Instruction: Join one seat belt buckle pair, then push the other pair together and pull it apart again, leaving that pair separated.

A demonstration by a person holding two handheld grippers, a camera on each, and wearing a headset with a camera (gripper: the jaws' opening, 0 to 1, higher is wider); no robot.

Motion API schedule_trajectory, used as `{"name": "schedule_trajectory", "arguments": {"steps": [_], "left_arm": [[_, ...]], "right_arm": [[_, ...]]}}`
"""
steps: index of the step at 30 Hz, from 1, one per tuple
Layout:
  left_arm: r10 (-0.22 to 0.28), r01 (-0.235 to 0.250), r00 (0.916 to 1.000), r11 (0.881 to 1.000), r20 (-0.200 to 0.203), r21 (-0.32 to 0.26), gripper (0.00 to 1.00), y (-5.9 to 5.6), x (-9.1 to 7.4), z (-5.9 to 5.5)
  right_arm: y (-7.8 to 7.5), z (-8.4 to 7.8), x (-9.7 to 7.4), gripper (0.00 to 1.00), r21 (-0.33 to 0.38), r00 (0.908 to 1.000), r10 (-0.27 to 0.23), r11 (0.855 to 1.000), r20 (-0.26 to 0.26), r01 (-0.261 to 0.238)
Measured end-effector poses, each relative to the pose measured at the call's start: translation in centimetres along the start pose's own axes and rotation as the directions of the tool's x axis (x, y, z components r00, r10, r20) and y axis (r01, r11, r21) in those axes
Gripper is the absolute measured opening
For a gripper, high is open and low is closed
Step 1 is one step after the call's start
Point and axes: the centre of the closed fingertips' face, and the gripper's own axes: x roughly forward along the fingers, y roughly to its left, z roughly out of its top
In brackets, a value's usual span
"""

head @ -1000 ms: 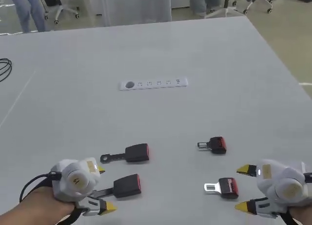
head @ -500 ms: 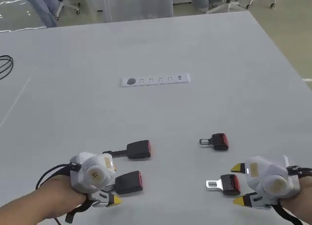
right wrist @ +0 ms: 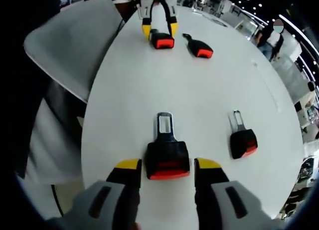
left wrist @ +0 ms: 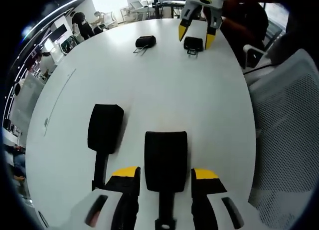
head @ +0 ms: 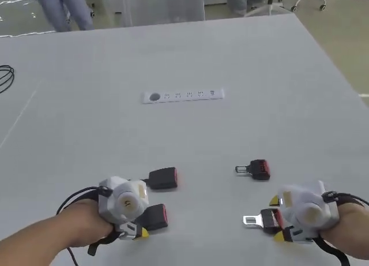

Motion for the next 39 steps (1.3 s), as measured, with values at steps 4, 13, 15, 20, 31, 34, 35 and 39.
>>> {"name": "schedule_trajectory", "arguments": {"steps": [4,13,15,20,31,34,35,39], "left_arm": [[-0.025,0.025,0.9996,1.0,-0.012,-0.009,0.36,-0.27,0.05,-0.22],[-0.029,0.031,0.9993,0.997,-0.024,0.071,0.33,-0.32,0.02,-0.04],[-0.032,0.034,0.9991,0.996,-0.028,0.083,0.33,-0.32,0.04,-0.04],[-0.038,0.046,0.9978,0.986,-0.055,0.16,0.32,-0.38,0.19,-0.16],[-0.052,0.064,0.9962,0.983,-0.07,0.172,0.32,-0.35,0.43,-0.27],[-0.053,0.065,0.9957,0.983,-0.076,0.174,0.32,-0.37,0.46,-0.24],[-0.053,0.066,0.9956,0.982,-0.077,0.175,0.32,-0.36,0.49,-0.21],[-0.053,0.065,0.9959,0.983,-0.074,0.172,0.32,-0.41,0.46,-0.25]], "right_arm": [[-0.04,0.41,0.21,0.42,0.004,0.9995,0.03,1.0,0.006,-0.03],[0.44,0.3,0.33,0.34,0.0,0.9953,0.097,0.995,-0.003,-0.097],[0.46,0.28,0.35,0.34,-0.002,0.9944,0.105,0.994,-0.009,-0.105],[0.49,0.27,0.44,0.33,0.001,0.9921,0.125,0.992,-0.016,-0.125],[0.43,0.32,0.54,0.33,0.033,0.994,0.108,0.994,-0.01,-0.108],[0.38,0.35,0.61,0.33,0.038,0.9946,0.104,0.994,-0.009,-0.103],[0.36,0.4,0.64,0.33,0.04,0.9948,0.101,0.994,-0.01,-0.101],[0.31,0.75,0.78,0.33,0.056,0.9954,0.095,0.994,0.002,-0.095]]}}
